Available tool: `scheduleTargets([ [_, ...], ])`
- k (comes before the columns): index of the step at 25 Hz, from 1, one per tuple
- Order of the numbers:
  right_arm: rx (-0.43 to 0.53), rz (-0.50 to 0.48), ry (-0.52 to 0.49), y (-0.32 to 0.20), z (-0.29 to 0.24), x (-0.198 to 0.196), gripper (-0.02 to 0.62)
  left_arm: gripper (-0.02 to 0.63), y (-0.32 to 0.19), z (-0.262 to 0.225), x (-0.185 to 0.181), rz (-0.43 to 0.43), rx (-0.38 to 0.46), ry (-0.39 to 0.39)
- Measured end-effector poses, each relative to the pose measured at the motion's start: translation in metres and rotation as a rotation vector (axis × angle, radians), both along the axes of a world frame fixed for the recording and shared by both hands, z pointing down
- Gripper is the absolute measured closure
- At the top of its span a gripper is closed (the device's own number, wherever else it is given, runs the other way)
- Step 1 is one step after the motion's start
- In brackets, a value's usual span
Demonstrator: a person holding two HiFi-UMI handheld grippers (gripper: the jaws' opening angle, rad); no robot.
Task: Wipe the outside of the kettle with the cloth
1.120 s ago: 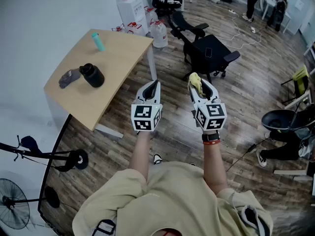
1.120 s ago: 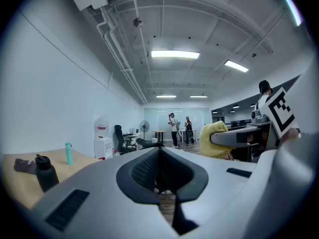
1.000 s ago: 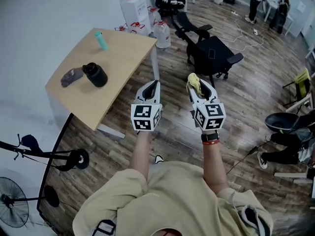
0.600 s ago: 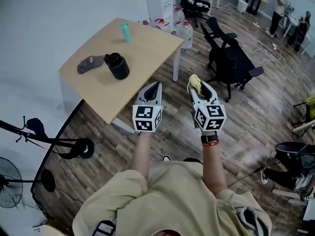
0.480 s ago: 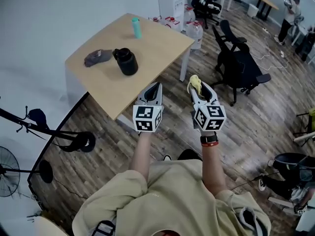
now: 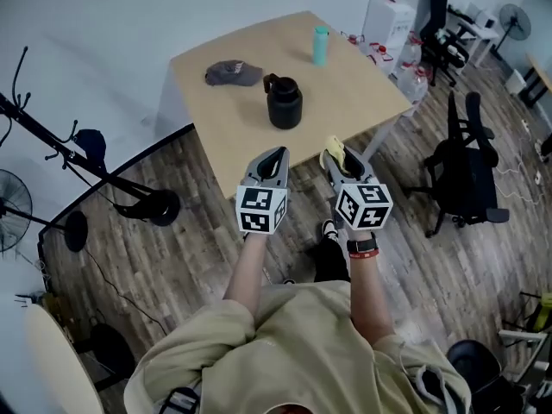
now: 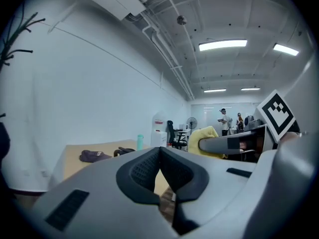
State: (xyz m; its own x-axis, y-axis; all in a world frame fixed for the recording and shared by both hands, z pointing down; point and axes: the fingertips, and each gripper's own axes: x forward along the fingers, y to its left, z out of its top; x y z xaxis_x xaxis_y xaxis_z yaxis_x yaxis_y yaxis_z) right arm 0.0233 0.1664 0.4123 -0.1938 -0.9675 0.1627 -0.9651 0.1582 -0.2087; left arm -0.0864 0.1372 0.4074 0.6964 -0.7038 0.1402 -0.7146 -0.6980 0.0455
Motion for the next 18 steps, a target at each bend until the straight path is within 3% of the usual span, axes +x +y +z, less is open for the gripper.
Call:
scheduleTargets([
  [6, -0.043, -0.178, -0.020, -0.101, 0.008, 0.014, 0.426, 0.583, -0.085, 0.003, 0.020, -0.162, -0.008, 0.009],
  [11, -0.052, -0.214, -0.027, -0.174, 0.005, 0.058, 0.425, 0.582, -0.143, -0.002, 0.055, -0.261, -0.015, 0.017],
  [18, -0.079, -0.359, -0.034, -0.243, 0.005, 0.094, 0.422, 0.583, -0.203, -0.002, 0.102, -0.377, -0.011, -0.007],
])
